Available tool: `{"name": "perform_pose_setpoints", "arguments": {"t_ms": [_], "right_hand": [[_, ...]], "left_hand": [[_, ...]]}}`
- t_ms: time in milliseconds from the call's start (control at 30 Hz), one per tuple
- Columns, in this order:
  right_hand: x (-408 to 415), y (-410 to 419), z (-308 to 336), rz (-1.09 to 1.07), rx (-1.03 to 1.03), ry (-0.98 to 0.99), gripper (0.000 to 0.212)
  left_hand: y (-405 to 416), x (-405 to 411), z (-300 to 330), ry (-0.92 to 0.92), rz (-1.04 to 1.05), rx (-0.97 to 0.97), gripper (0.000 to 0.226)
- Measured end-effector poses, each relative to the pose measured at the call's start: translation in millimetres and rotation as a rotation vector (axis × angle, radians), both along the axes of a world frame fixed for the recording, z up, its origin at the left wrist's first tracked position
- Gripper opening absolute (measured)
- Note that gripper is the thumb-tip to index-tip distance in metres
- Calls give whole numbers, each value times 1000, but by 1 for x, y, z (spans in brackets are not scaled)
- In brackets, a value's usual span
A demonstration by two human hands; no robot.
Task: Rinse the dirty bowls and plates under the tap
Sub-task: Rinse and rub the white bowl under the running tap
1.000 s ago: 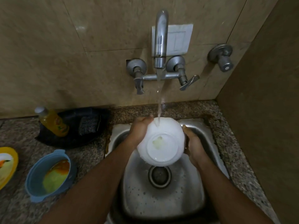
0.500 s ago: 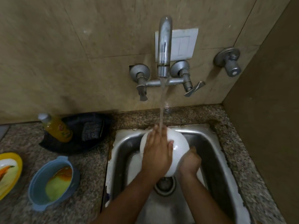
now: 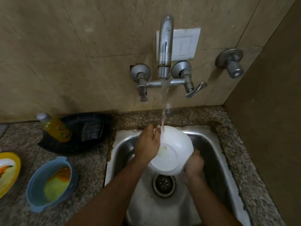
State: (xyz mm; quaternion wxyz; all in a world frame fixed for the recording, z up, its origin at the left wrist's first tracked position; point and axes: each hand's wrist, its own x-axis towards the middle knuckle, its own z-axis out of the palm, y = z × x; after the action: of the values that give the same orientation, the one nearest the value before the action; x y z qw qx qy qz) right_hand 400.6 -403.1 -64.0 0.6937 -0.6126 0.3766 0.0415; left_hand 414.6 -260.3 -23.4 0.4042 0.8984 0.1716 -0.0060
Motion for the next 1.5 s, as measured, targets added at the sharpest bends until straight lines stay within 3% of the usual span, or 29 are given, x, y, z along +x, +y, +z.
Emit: {"name": "perform_pose_setpoints", "arguments": {"t_ms": [133,233,300,367,433,467,600,733,833,967,1067,1200,1300,1400,1433,1500], "right_hand": [[17,-5,37,62,-67,-135,23],[19,4,31,228,-365,-165,34],[20,4,21,261,-430,-129,38],[21,0,-2,189,-685,-82,36],[18,4,-1,219,-605,-30,24],[16,9,6,178,-598,-4,23],[11,18,0,343,-726,35,21],[10,17,2,242,-550,109,33],[13,11,1,242,-596,159,28],[12,11,13,97,-504,100,24],[11,12,10,27,-519,97,23],[5,8,9,52,-584,83,21],[5,10,6,55,-551,83,24],[8,12,6,79,-546,68,21],[7,14,9,82,-495,64,22],[9,14,13,27,-317,84,26]], "left_hand": [[4,8,17,-16,-56,95,35],[1,12,23,-13,-91,170,34],[-11,3,23,-151,-169,255,33],[-23,-18,12,-311,-417,422,42],[-20,-29,-2,-352,-585,489,52],[-15,-26,-6,-349,-557,481,53],[-23,-17,-6,-215,-161,363,59],[-12,-20,-8,-296,-433,464,55],[1,-10,-4,-214,-205,338,53],[-7,-24,-6,-299,-461,391,56],[-2,-24,-12,-220,-207,255,56],[-1,-31,-21,-264,-414,351,60],[6,-25,-21,-155,-214,270,66],[-12,-34,-11,-242,-433,451,66],[-12,-35,-11,-235,-452,430,64],[-2,-28,-10,-177,-260,197,60]]}}
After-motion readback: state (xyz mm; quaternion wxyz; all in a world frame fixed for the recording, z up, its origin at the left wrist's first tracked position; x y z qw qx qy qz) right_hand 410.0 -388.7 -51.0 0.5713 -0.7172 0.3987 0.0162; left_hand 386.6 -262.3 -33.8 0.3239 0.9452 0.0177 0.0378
